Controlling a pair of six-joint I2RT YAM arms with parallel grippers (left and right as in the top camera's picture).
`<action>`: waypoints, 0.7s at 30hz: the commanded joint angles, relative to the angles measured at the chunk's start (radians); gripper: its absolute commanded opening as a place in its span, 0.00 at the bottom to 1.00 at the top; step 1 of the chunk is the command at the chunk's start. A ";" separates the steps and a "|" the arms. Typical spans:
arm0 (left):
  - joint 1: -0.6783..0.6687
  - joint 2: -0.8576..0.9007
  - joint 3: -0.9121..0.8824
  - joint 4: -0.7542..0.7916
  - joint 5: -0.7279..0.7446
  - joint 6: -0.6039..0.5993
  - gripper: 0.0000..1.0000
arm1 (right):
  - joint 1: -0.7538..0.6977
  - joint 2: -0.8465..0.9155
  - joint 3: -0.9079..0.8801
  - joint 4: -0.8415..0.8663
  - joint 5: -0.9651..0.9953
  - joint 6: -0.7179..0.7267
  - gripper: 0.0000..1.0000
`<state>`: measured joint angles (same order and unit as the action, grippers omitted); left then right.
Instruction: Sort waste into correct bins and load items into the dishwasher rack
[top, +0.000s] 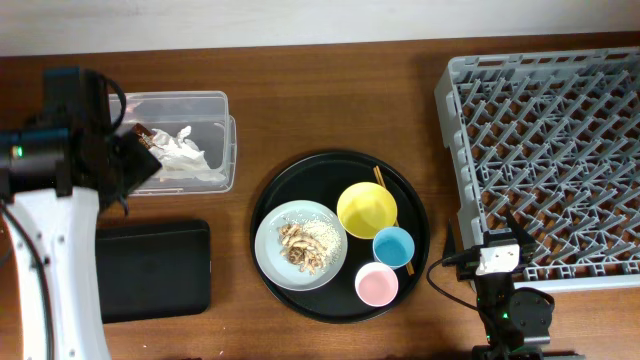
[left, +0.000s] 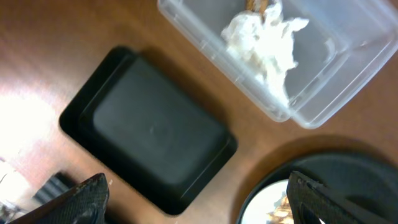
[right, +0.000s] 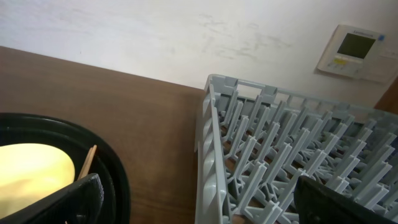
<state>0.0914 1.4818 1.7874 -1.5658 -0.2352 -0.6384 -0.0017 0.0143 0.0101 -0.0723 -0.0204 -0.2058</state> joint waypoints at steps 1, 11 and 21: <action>0.002 -0.122 -0.117 -0.002 -0.021 -0.090 0.92 | -0.005 -0.003 -0.005 -0.004 -0.009 0.004 0.99; 0.027 -0.219 -0.202 -0.067 -0.121 -0.109 0.99 | -0.005 -0.003 -0.005 -0.004 -0.009 0.004 0.99; 0.203 -0.218 -0.202 0.053 -0.013 -0.109 0.99 | -0.005 -0.003 -0.005 -0.004 -0.009 0.004 0.99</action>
<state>0.2276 1.2770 1.5887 -1.5146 -0.2928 -0.7349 -0.0017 0.0139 0.0101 -0.0723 -0.0204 -0.2066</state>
